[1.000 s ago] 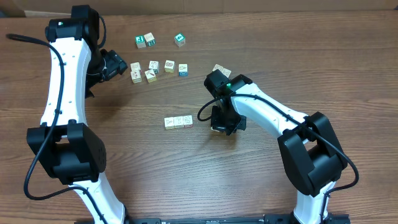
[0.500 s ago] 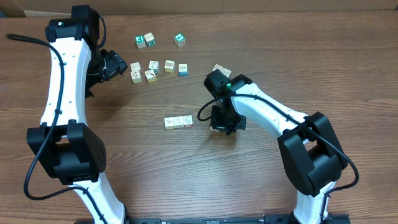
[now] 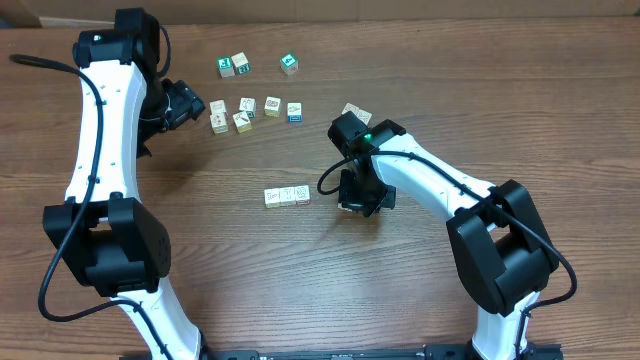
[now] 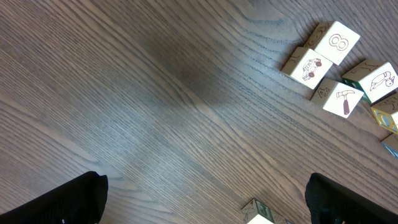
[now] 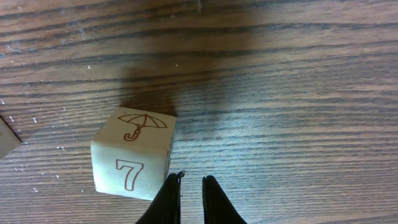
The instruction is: Form a horizontal line
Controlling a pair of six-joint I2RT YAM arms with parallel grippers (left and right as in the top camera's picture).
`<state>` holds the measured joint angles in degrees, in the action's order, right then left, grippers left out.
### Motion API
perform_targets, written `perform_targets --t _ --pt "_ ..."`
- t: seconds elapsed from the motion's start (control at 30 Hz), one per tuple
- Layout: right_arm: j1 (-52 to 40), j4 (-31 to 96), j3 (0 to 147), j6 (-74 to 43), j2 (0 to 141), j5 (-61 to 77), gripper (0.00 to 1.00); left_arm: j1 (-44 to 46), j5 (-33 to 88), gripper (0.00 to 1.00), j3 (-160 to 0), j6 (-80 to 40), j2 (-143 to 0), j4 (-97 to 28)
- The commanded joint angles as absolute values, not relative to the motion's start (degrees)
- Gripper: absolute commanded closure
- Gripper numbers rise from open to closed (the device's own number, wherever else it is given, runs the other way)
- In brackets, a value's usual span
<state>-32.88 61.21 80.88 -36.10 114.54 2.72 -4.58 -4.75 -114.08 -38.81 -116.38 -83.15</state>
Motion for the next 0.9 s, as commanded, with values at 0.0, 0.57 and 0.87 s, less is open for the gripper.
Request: perform_targets --t 0.0,0.57,0.87 --pt "-32.8 60.8 80.6 -36.7 113.3 2.2 0.9 -4.1 -4.9 0.0 -113.8 -38.6 -116.9 -83.3" --pt "-32.8 60.9 80.6 -36.7 113.3 0.9 0.89 -4.1 -4.9 0.0 -113.8 -38.6 -116.9 -83.3" --pt "-32.8 60.9 80.6 -36.7 113.3 0.9 0.88 -4.1 -4.9 0.0 -113.8 -38.6 -116.9 -83.3"
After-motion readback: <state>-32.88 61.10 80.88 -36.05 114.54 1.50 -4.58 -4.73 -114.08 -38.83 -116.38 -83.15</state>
